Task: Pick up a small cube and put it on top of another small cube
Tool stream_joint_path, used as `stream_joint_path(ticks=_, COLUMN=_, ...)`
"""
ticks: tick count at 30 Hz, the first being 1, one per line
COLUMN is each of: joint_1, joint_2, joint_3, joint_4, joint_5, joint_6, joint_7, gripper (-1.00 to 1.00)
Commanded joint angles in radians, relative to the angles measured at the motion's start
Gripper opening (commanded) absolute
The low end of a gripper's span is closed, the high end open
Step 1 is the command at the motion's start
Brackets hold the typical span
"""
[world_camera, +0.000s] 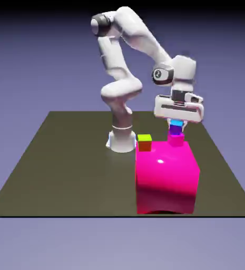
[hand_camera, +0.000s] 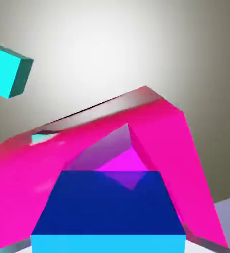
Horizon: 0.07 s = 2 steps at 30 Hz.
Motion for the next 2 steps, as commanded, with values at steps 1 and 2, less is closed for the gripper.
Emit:
stream_joint_path(ticks=1, joint_1=0.006, joint_2=-0.023, joint_3=0.006, joint_4=0.020, joint_5=0.010, joint_6=-0.043, joint_7=-0.006, gripper=1.00)
stream_joint_path(ticks=2, joint_1=0.011, joint_2=-0.045, joint_3=0.012, joint_4=0.041, joint_5=0.021, joint_6=-0.087, joint_7=-0.012, gripper=1.00)
